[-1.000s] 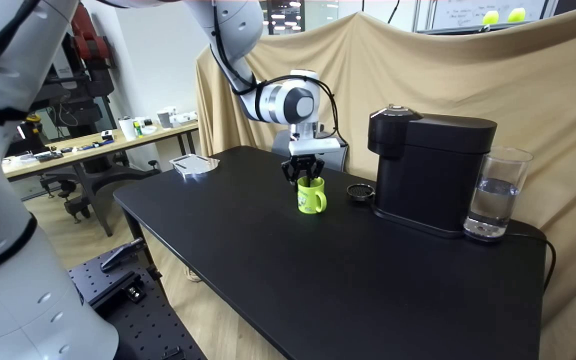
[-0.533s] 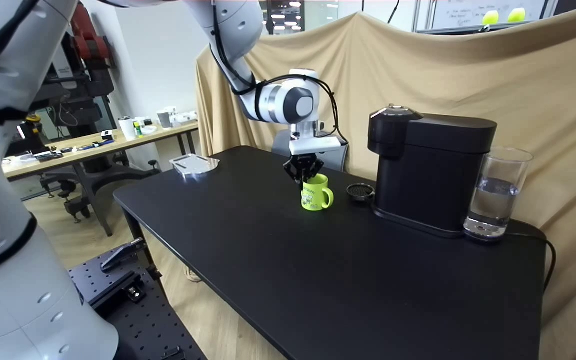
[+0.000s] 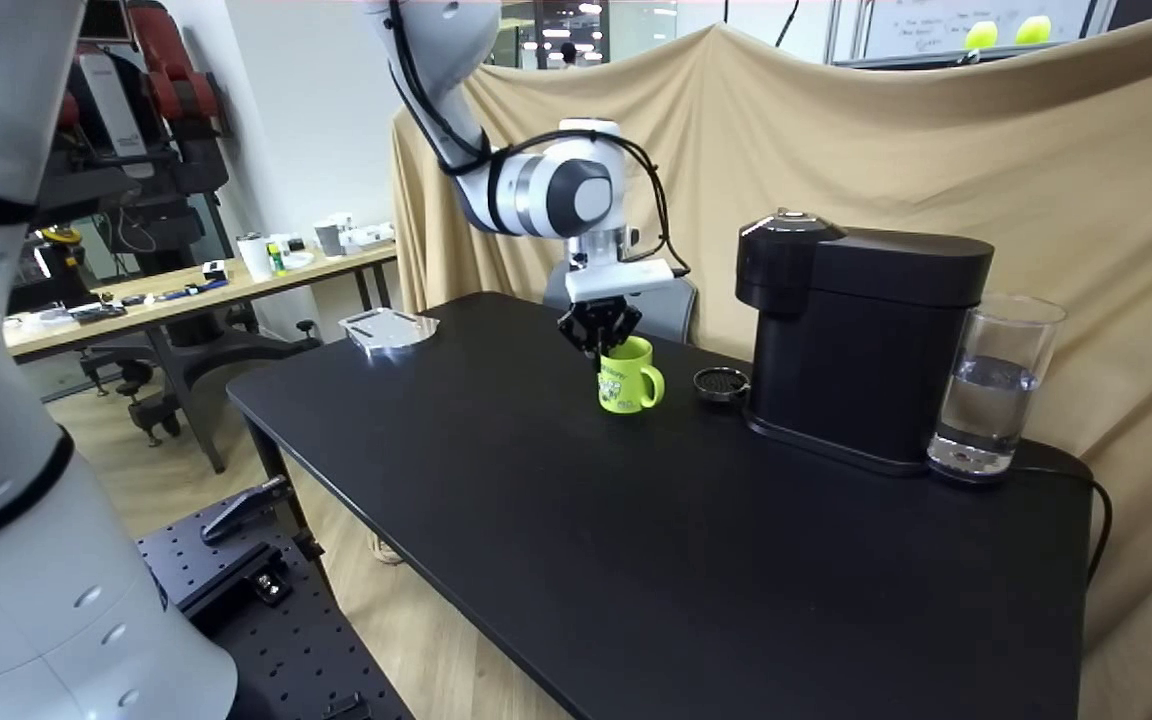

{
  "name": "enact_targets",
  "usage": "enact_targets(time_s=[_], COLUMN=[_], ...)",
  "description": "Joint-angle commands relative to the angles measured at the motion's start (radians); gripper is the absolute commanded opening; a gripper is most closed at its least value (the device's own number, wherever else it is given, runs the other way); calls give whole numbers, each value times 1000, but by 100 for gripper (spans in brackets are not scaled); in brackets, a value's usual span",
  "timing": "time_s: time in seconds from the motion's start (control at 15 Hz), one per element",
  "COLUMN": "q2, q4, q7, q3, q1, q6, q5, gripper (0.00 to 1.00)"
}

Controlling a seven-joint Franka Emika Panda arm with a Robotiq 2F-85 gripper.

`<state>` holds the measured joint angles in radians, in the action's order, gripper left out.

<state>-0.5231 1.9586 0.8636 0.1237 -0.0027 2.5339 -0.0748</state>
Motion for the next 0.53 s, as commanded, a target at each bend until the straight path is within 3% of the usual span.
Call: enact_targets(time_s=[0.0, 0.47], q2=[188, 351], q4=[193, 431], q7=[-24, -16], q3=[18, 42], q1=[-15, 7], q6=[22, 49], q5=[-3, 40], gripper=[2, 2])
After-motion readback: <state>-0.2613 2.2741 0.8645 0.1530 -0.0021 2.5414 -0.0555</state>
